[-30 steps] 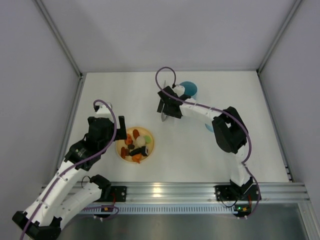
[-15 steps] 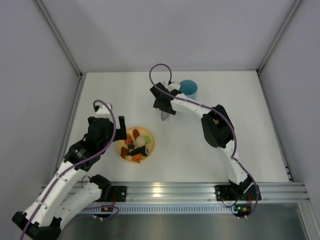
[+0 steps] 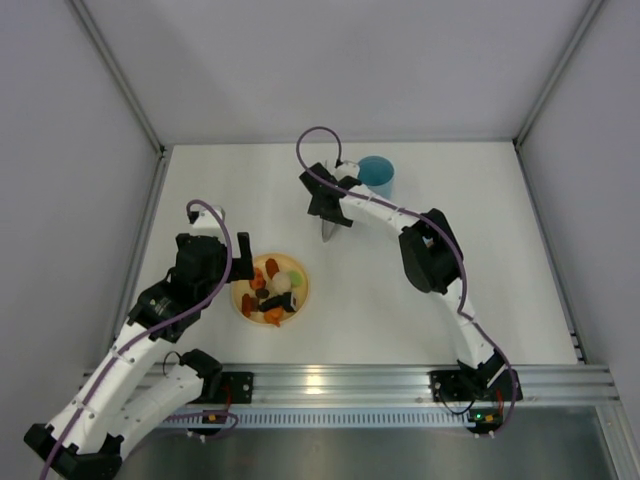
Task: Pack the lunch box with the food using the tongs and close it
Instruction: Move the clamp to the center of the board.
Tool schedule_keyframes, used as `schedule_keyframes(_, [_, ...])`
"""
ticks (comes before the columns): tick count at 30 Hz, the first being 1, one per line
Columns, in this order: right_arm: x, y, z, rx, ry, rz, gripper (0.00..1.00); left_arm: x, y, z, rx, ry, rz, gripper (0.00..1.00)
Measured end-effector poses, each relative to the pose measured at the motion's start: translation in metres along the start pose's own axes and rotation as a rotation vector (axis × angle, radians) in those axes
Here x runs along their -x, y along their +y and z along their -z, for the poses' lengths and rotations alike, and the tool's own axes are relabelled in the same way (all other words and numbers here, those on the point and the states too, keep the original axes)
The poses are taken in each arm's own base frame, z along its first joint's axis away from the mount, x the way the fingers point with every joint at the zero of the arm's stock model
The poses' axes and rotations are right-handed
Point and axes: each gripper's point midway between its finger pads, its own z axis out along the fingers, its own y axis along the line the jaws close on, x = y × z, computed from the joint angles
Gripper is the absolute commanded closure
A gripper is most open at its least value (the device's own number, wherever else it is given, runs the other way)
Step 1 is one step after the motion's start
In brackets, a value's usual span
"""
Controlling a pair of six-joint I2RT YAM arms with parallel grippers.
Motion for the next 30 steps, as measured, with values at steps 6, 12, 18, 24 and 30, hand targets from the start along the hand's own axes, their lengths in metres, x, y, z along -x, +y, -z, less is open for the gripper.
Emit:
schedule_keyframes(6, [0.001, 0.001, -0.003, 0.002, -0.004, 0.038, 0.36, 0.000, 0.000, 0.000, 0.000, 0.000, 0.000, 0.01])
schedule_keyframes(12, [0.001, -0.004, -0.008, -0.009, -0.024, 0.052, 0.37, 0.000, 0.000, 0.000, 0.001, 0.001, 0.000, 0.01])
schedule_keyframes(18, [-0.003, -0.019, -0.004, -0.023, -0.045, 0.053, 0.37, 0.000, 0.000, 0.000, 0.001, 0.001, 0.000, 0.01])
schedule_keyframes(24, [-0.008, -0.029, 0.002, -0.045, -0.053, 0.070, 0.36, 0.000, 0.000, 0.000, 0.000, 0.001, 0.000, 0.01])
schedule_keyframes(30, [-0.011, -0.029, 0.004, -0.050, -0.054, 0.092, 0.35, 0.000, 0.000, 0.000, 0.001, 0.001, 0.000, 0.01])
